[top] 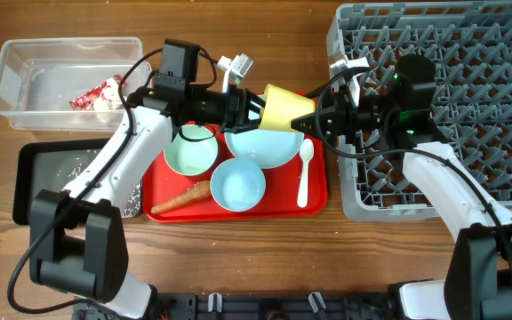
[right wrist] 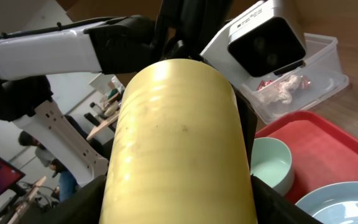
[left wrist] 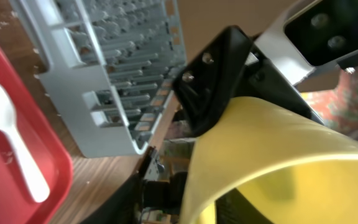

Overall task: Sort waste into correct bins and load items into the dishwasher rack
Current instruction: 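Carry the yellow cup right and place it in the dish rack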

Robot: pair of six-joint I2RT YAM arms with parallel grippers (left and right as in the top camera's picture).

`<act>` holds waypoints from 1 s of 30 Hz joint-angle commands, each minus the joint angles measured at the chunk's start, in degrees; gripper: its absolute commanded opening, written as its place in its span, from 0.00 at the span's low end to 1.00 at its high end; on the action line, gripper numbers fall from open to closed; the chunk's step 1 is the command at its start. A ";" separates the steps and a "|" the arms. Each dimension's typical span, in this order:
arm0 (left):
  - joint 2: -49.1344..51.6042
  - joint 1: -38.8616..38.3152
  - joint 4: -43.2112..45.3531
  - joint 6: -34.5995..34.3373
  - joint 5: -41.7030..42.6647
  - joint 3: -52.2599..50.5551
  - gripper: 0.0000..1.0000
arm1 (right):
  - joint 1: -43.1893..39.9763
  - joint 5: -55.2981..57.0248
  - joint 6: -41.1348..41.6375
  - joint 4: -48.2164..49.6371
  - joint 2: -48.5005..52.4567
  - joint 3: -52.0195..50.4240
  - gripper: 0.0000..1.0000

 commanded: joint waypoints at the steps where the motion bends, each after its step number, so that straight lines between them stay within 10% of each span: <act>1: -0.90 1.03 -0.11 0.15 -3.65 0.28 0.43 | 0.24 3.08 1.25 0.52 0.70 0.52 0.59; 16: -8.07 16.85 -16.87 7.98 -31.08 0.28 0.44 | -1.22 33.64 -2.80 -12.17 -1.77 0.79 0.55; 30: -8.07 16.92 -23.08 10.95 -44.50 0.28 0.42 | -20.02 74.55 -13.90 -67.30 -15.87 20.83 0.41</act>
